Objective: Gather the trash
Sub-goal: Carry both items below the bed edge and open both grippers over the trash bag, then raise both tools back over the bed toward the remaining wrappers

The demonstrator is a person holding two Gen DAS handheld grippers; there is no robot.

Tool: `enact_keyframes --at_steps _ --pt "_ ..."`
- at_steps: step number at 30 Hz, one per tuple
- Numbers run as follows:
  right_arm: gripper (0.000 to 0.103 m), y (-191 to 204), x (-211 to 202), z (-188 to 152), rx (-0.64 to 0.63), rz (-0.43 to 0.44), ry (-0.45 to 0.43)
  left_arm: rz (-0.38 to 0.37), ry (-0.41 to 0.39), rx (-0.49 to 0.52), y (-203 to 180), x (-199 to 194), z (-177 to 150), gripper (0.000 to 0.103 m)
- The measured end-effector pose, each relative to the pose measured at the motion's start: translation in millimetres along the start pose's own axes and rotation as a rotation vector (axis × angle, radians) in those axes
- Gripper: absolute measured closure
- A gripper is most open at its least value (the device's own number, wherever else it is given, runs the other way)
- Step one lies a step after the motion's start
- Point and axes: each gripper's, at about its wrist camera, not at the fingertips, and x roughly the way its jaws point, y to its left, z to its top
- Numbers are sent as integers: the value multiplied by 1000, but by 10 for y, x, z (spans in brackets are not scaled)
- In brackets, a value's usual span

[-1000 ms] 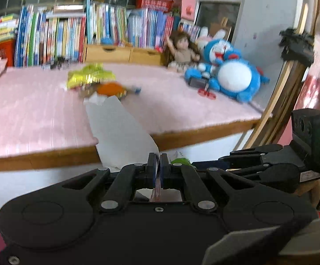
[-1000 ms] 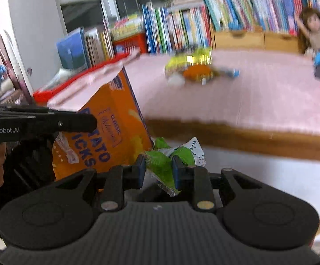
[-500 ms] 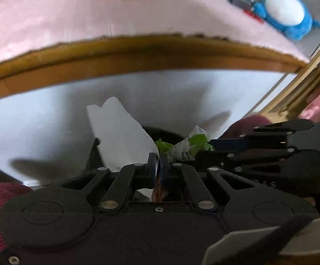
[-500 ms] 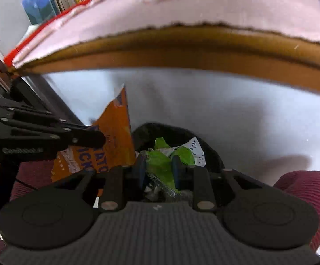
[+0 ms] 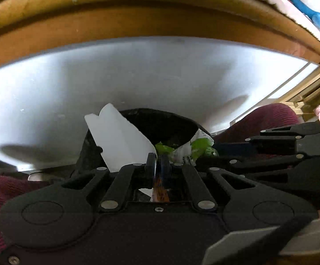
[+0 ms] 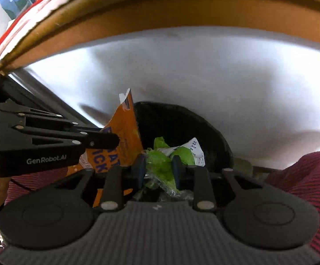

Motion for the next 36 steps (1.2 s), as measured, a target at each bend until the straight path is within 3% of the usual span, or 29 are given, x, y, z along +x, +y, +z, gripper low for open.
enact_keyframes --at_steps 5,8,10,19,26,36 --pt "68 9 65 12 8 5 25 -4 20 -8 30 89 40 96" --pt "61 -6 93 28 14 2 32 -5 20 -12 -9 111 65 92" --pt "44 -23 103 54 22 -4 35 -8 18 -13 -2 106 58 91" --pt "38 14 88 78 6 -19 36 14 8 1 -14 -5 23 78" --pt "30 78 -84 133 -68 -41 -27 32 -26 13 -8 -190 20 68" --pt "20 238 -586 163 -184 -15 -161 38 -139 65 -101 -716 -33 55"
